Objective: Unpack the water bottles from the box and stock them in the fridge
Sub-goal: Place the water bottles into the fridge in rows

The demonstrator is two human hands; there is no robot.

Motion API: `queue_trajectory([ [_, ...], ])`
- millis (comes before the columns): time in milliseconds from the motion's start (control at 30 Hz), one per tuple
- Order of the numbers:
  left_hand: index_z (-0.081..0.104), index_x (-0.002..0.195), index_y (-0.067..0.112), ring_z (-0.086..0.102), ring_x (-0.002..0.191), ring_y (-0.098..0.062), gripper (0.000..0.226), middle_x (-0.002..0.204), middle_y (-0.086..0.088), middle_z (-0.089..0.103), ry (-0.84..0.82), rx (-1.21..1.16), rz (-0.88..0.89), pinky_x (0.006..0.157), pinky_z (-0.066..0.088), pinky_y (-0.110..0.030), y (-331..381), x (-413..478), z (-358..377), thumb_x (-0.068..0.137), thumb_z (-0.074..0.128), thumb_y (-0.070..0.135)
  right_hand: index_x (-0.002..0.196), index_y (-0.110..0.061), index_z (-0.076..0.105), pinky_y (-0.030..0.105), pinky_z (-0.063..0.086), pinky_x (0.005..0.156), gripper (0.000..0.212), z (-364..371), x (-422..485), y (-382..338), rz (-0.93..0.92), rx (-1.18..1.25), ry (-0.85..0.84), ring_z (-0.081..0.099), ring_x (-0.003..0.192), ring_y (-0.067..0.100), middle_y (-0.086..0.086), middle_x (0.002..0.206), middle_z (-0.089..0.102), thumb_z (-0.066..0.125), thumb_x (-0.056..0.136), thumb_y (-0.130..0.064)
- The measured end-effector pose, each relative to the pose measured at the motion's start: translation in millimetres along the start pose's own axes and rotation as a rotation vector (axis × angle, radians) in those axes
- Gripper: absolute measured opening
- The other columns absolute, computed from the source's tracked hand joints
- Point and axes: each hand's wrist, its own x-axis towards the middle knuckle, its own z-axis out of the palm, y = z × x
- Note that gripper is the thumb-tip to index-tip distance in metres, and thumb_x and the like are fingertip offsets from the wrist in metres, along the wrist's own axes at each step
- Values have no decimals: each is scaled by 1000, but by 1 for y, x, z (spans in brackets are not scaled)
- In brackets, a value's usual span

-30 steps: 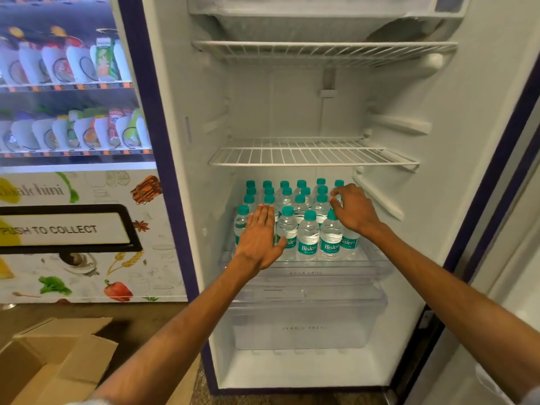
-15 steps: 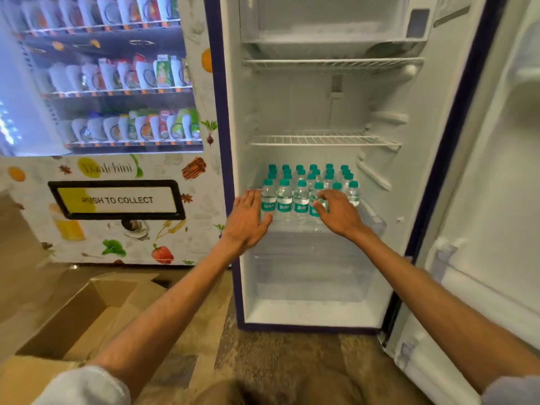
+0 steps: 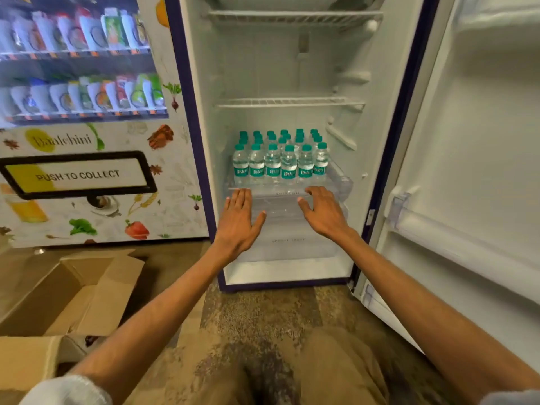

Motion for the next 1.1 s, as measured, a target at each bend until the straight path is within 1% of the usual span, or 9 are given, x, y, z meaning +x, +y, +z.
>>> queue_trajectory([
  [167, 2, 155, 6, -2, 150, -23, 76, 162, -12, 1, -103, -40, 15, 123, -1, -37, 16, -21, 60, 100, 22, 55, 144, -13, 36, 45, 33, 108, 55, 25, -27, 23, 38, -24, -23, 34, 135, 25, 7, 147, 39, 39, 100, -46],
  [267, 1, 154, 7, -5, 150, -22, 81, 162, -11, -1, -121, -28, 135, 122, -3, -37, 38, -26, 92, 95, 11, 60, 145, -15, 34, 42, 32, 107, 57, 29, -35, 46, -10, -38, 16, 34, 136, 24, 6, 148, 39, 39, 99, -48],
  [333, 0, 155, 9, -8, 150, -19, 75, 162, -9, -3, -103, -39, 189, 121, -6, -34, 46, -24, 114, 98, 15, 55, 144, -17, 34, 42, 34, 107, 57, 35, -33, 69, -60, -42, 34, 36, 134, 22, 5, 147, 40, 39, 99, -50],
  [433, -3, 155, 10, -11, 149, -16, 73, 162, -7, -7, -93, -114, 127, 120, -8, -31, 60, -20, 134, 99, 18, 52, 144, -18, 35, 44, 35, 107, 57, 39, -32, 93, -38, -28, 77, 37, 133, 20, 2, 146, 40, 38, 98, -52],
  [567, -3, 155, 12, -11, 149, -16, 73, 162, -6, -7, -99, -156, 97, 121, -5, -34, 85, -12, 134, 99, 17, 54, 144, -20, 35, 42, 34, 109, 57, 36, -30, 96, 12, 31, 115, 36, 134, 17, 1, 147, 41, 36, 98, -53],
  [700, -3, 155, 10, -10, 149, -18, 71, 162, -7, -6, -131, -168, 94, 122, -4, -34, 107, -4, 93, 101, 19, 51, 143, -18, 37, 38, 34, 110, 57, 9, -39, 82, 95, 70, 121, 38, 134, 19, 4, 146, 43, 37, 97, -52],
  [833, -2, 155, 10, -9, 150, -19, 70, 162, -8, -5, -173, -139, 101, 121, -5, -34, 127, 0, 12, 101, 18, 50, 142, -18, 38, 43, 35, 110, 57, -49, -43, 41, 173, 88, 102, 39, 133, 20, 4, 145, 43, 37, 97, -52],
  [1000, -8, 154, 12, -17, 148, -15, 70, 161, -4, -14, -211, -142, 98, 123, -2, -38, 163, 24, -114, 101, 17, 51, 140, -18, 40, 40, 35, 110, 53, -163, -32, -39, 161, 112, 118, 39, 132, 18, 3, 143, 44, 39, 98, -50],
  [1100, -8, 154, 12, -17, 148, -13, 71, 161, -4, -14, -202, -185, 87, 123, 1, -40, 202, 37, -193, 101, 17, 52, 139, -17, 42, 35, 34, 108, 52, -247, -24, -89, 146, 95, 158, 40, 131, 16, 2, 142, 46, 41, 97, -48],
])
